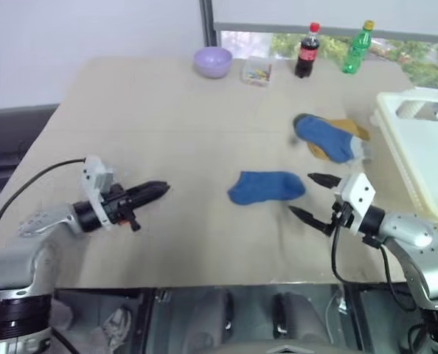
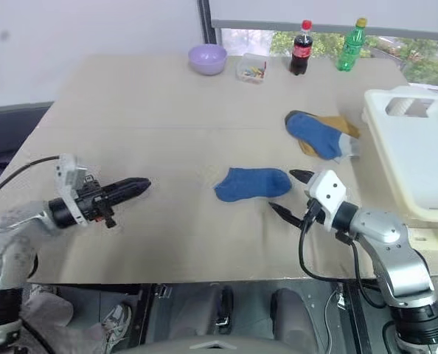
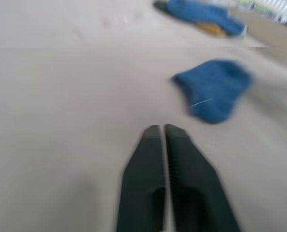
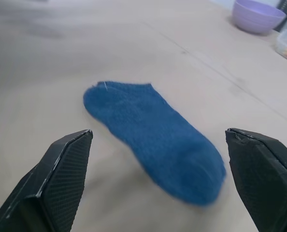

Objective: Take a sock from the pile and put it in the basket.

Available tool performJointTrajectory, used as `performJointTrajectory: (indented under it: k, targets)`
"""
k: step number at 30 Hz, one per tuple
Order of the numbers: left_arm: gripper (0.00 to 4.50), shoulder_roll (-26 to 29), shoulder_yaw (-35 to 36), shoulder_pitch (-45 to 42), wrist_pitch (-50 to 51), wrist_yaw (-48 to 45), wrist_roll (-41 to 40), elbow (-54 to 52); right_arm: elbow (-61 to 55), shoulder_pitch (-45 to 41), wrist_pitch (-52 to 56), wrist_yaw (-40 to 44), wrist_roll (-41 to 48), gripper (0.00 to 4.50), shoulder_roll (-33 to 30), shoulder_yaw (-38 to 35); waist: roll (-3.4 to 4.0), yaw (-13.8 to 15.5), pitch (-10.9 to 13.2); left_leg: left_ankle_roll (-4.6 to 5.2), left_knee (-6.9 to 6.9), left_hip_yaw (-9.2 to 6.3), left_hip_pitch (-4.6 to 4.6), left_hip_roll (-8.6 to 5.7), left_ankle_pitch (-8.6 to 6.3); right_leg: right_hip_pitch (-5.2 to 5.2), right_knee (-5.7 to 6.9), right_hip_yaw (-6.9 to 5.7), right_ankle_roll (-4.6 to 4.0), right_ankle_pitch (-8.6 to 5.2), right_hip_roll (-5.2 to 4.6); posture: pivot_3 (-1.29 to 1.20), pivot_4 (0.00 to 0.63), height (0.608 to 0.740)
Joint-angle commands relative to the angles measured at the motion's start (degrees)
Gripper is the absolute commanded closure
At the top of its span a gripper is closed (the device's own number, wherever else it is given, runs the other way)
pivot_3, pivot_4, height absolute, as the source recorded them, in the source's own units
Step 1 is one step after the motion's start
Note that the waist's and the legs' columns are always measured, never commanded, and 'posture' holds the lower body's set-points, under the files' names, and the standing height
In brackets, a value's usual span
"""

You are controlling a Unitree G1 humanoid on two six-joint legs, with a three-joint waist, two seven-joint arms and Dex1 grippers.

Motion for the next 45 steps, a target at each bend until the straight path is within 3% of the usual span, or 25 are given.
performJointTrajectory:
  k: [1, 4, 10, 13, 16, 21, 23, 27, 31, 37, 39, 41, 43, 45]
  targets:
    - [2.12, -4.3, -7.7, -3.7, 0.6, 5.1, 2.7, -4.3, 0.3, -1.2, -1.9, -0.3, -0.1, 0.0, 0.2, 0.4, -0.03, 0.3, 0.0, 0.01, 0.02, -0.01, 0.0, -0.04, 0.0, 0.04, -0.01, 0.0, 0.01, 0.01, -0.05, 0.0, 0.15, 0.74]
    - [0.76, -8.4, -13.9, -6.7, -3.1, 10.1, 9.6, -4.1, 0.3, -1.4, -2.0, -1.0, -0.7, 0.0, 0.3, 0.6, -0.14, 0.2, 0.0, 0.02, 0.04, 0.0, -0.03, -0.06, 0.01, 0.08, 0.01, 0.05, 0.01, 0.02, 0.02, 0.0, 0.15, 0.74]
    - [0.76, -15.4, -22.2, -12.6, -3.3, 19.3, 19.7, 3.7, -1.8, -0.1, -0.5, -2.8, -1.3, 0.0, -0.1, 0.4, -0.13, -0.4, 0.0, 0.03, 0.01, 0.02, -0.02, 0.0, 0.02, 0.05, 0.05, 0.08, 0.05, 0.04, 0.46, 0.0, 0.15, 0.74]
    - [0.76, -16.5, -24.5, -12.9, -5.9, 17.9, 22.0, 6.5, -2.6, 0.5, -0.2, -3.5, -1.7, 0.0, -0.3, 0.4, -0.14, -0.6, 0.0, 0.04, 0.01, 0.1, 0.0, 0.02, 0.02, 0.04, 0.04, 0.16, 0.24, 0.14, 0.52, 0.0, 0.15, 0.74]
    - [1.59, -17.0, -26.0, -12.9, -7.3, 16.8, 23.4, 8.2, -3.4, 1.2, 0.2, -4.2, -1.8, 0.0, -0.4, 0.1, -0.12, -0.4, 0.0, 0.04, 0.01, 0.08, 0.01, 0.03, 0.01, 0.04, 0.04, 0.14, 0.24, 0.14, 0.52, 0.0, 0.15, 0.74]
    - [3.84, -18.3, -24.9, -13.2, -10.0, 16.2, 23.4, 9.5, -4.2, 2.0, 0.3, -5.0, -2.0, 0.0, -0.6, -0.1, -0.12, -0.4, 0.0, 0.04, 0.03, 0.08, 0.01, 0.03, 0.01, 0.06, 0.04, 0.13, 0.21, 0.12, 0.47, 0.0, 0.15, 0.74]
    - [4.33, -18.6, -22.2, -13.0, -9.6, 15.3, 20.8, 8.3, -4.5, 2.3, 0.3, -5.2, -2.0, 0.0, -0.6, 0.0, -0.12, -0.4, 0.0, 0.04, 0.03, 0.08, 0.01, 0.03, 0.01, 0.05, 0.04, 0.13, 0.21, 0.12, 0.47, 0.0, 0.15, 0.74]
    - [4.33, -16.0, -14.7, -11.7, -7.3, 11.2, 13.2, 5.8, -4.7, 2.6, 0.1, -5.4, -1.8, 0.0, -0.5, 0.2, -0.12, -0.6, 0.0, 0.04, 0.02, 0.06, 0.0, 0.08, 0.01, 0.02, 0.05, 0.13, 0.21, 0.13, 0.49, 0.0, 0.15, 0.74]
    - [4.33, -5.6, -4.0, -8.4, -6.6, 2.9, 7.2, 4.1, -4.2, 2.4, -1.3, -4.5, -1.6, 0.0, -0.2, 1.1, -0.14, -1.4, 0.0, 0.02, 0.01, 0.09, -0.01, 0.24, 0.01, -0.04, 0.05, 0.15, 0.05, 0.04, 0.48, 0.0, 0.15, 0.74]
    - [4.33, 11.2, 5.9, -8.5, 0.2, -9.1, -0.5, 5.0, -3.9, 2.5, -1.7, -3.5, -0.8, 0.0, 0.0, 1.7, -0.33, -1.0, 0.1, 0.01, 0.03, 0.07, -0.01, 0.22, 0.01, -0.04, 0.02, 0.05, 0.0, 0.0, 0.49, 0.0, 0.15, 0.74]
    - [4.33, 16.9, 1.9, -13.6, 5.6, -14.1, -3.0, 4.8, -3.7, 1.9, -1.5, -3.5, -0.8, 0.0, 0.2, 2.0, -0.35, -0.4, 0.1, 0.0, 0.03, 0.07, 0.0, 0.15, 0.0, -0.03, 0.0, 0.04, 0.01, 0.0, 0.44, 0.0, 0.15, 0.74]
    - [4.33, 17.7, -5.4, -17.9, 8.8, -17.2, -3.5, 2.7, -3.7, 1.3, -0.7, -3.7, -0.8, 0.0, 0.3, 2.2, -0.31, -0.1, 0.2, -0.01, 0.04, 0.03, -0.03, 0.12, 0.0, -0.02, -0.02, -0.03, 0.01, 0.0, 0.44, 0.0, 0.15, 0.74]
    - [4.33, 13.9, -13.6, -21.0, 8.9, -15.5, 0.6, 1.9, -4.0, 1.0, 0.6, -4.0, -0.6, 0.0, 0.2, 2.3, -0.2, 0.0, 0.1, -0.01, 0.04, 0.03, -0.01, 0.05, 0.01, 0.01, -0.01, -0.02, 0.01, 0.0, 0.42, 0.0, 0.15, 0.74]
    - [4.33, 6.3, -22.0, -24.8, 7.1, -9.5, 7.7, 4.7, -5.2, 1.3, 2.7, -4.5, 0.1, 0.0, 0.1, 2.0, -0.06, 0.2, 0.0, 0.0, 0.04, 0.06, 0.03, 0.01, 0.02, 0.07, 0.0, 0.03, 0.02, 0.0, 0.43, 0.0, 0.15, 0.74]
